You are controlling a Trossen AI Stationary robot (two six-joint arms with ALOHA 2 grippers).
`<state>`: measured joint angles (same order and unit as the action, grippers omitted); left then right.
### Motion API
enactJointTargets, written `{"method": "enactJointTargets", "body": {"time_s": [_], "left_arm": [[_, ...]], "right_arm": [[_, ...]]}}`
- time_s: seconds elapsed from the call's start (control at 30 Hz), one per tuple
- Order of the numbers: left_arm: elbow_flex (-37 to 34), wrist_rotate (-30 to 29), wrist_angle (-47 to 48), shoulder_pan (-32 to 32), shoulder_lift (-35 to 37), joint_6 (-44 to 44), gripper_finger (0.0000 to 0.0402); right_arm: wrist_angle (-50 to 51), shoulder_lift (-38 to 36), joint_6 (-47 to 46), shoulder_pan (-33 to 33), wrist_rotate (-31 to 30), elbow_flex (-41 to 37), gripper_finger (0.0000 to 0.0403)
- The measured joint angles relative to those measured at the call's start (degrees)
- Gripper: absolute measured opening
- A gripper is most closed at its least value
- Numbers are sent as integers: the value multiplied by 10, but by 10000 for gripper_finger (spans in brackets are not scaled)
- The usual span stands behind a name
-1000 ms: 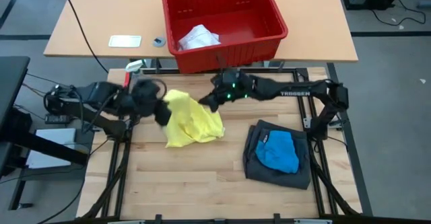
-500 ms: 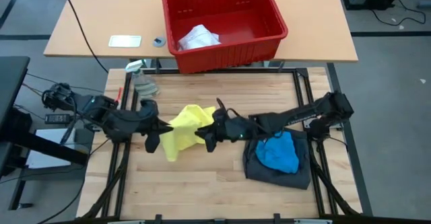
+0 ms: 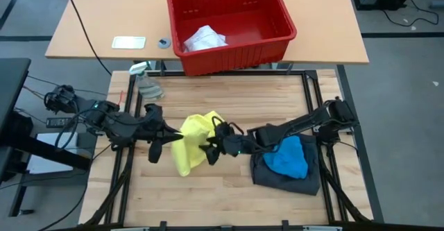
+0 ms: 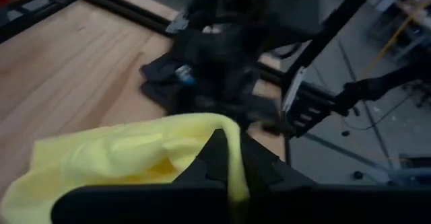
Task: Fold laundry
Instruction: Fold the yellow shirt
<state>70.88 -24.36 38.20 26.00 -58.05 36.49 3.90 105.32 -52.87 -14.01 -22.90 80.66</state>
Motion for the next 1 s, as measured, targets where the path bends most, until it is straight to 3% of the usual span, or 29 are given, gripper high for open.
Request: {"method": "enactJointTargets", "body": {"time_s": [0.1,0.23,0.27,0.4,0.5,0.67,0.77,0.87,1.0], "left_arm": [[0,-15,-17,-1,-2,7,14],[0,-58,-46,-15,-4,15,15],[0,-64,-45,-19,-5,11,15],[0,-115,-46,-50,-5,-36,15],[0,-158,-57,-89,-5,-90,20],[3,-164,-192,-161,-5,-227,51],[46,-163,-246,-185,-5,-295,87],[106,-163,-230,-193,-3,-320,126],[162,-146,-118,-166,-2,-270,168]], "right_arm": [[-12,1,16,26,-3,0,187],[-32,-8,91,63,27,1,40],[-40,-11,127,72,33,1,22],[-3,-34,222,107,32,20,8],[6,-49,359,138,19,46,7],[-3,-66,560,170,14,147,4],[13,-72,642,173,14,233,4],[47,-73,703,169,14,300,3],[125,-72,688,149,17,335,2]]}}
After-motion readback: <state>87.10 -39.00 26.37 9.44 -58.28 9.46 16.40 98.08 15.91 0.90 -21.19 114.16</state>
